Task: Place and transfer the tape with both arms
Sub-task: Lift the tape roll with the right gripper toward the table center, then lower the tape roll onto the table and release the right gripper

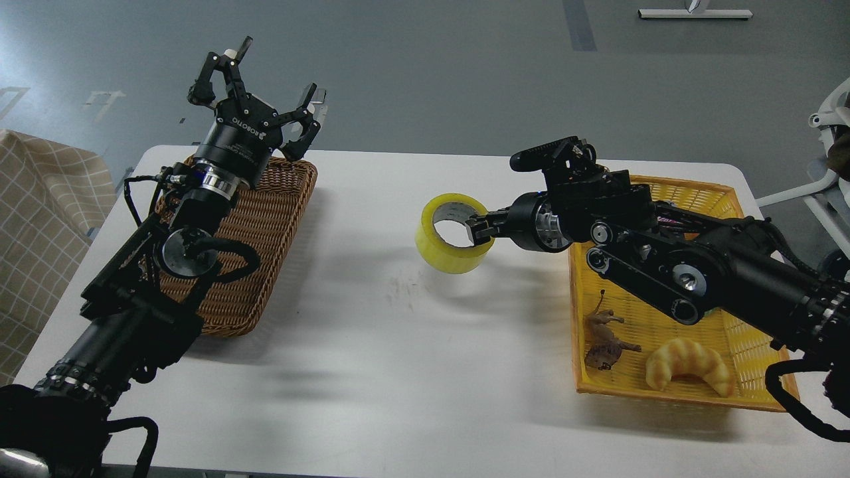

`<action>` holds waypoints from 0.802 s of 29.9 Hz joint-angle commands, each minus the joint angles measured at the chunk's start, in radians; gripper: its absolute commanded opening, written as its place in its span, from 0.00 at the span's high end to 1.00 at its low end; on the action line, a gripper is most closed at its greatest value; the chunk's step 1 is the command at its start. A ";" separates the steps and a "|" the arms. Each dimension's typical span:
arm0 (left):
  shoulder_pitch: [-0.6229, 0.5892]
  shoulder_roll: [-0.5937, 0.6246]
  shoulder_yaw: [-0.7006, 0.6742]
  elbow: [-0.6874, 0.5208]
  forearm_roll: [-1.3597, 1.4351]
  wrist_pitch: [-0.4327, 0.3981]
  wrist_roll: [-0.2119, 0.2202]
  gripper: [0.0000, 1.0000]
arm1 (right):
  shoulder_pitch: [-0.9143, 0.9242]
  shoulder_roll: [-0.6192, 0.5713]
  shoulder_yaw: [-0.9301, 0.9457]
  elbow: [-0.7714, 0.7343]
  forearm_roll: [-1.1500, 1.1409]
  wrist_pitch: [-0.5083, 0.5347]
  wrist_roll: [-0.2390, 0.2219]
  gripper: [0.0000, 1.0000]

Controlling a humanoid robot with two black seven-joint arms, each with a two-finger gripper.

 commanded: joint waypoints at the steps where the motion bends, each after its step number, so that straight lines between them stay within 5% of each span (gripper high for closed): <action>1: 0.000 -0.001 0.000 0.000 0.000 0.000 0.000 0.02 | 0.007 0.062 -0.029 -0.069 0.000 0.000 0.000 1.00; 24: 0.000 -0.001 0.000 0.000 0.000 0.000 0.000 0.02 | 0.007 0.145 -0.134 -0.198 -0.003 0.000 0.000 1.00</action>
